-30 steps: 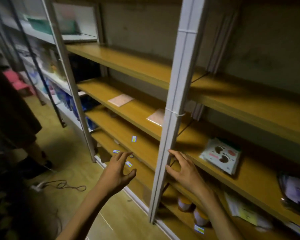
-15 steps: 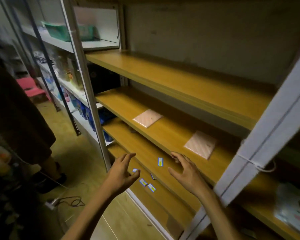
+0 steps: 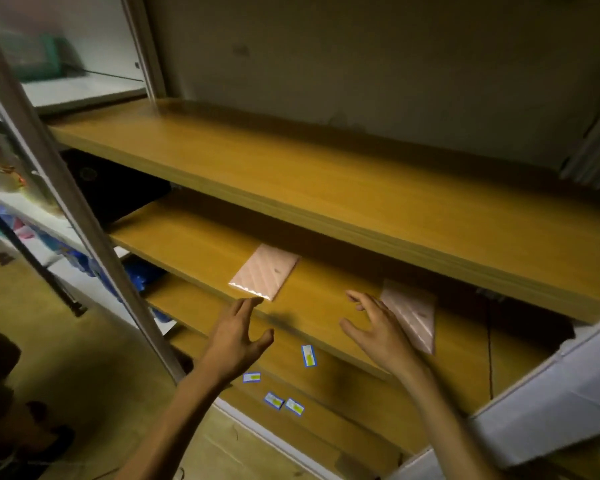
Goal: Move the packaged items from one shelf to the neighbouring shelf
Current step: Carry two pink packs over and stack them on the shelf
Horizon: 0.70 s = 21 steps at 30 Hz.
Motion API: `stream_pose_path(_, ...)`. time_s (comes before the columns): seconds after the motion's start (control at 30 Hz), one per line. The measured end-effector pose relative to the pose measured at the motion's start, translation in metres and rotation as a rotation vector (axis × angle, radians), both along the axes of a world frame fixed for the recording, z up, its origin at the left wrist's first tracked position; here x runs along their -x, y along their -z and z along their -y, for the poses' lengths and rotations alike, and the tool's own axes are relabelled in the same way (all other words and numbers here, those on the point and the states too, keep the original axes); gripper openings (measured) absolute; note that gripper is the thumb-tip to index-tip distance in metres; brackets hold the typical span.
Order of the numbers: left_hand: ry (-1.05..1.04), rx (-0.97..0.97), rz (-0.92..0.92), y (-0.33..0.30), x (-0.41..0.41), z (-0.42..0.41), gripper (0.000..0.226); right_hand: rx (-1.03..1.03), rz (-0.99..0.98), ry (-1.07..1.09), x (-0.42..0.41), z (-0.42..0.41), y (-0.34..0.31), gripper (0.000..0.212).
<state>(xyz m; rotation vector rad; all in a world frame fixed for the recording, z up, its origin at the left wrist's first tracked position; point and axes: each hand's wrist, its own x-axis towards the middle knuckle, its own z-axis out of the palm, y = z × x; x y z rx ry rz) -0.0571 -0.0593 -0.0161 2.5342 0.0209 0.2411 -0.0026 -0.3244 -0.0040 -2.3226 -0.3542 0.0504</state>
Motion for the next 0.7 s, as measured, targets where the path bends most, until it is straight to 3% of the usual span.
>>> stream_pose_path(0.47,0.217,-0.11,0.048,0.016,-0.109,-0.064,0.079,0.024,0.064,0.473,-0.002,-0.018,0.022,0.049)
stream_pose_path(0.6,0.105,-0.093,-0.006,0.021,-0.12,-0.068,0.088,0.192,0.092,0.641,0.007,-0.009,0.028,0.052)
stream_pose_path(0.7,0.026,-0.147,-0.081,0.027,-0.123,-0.066,0.111,0.362,0.048,0.817,0.013,0.003,0.038,0.065)
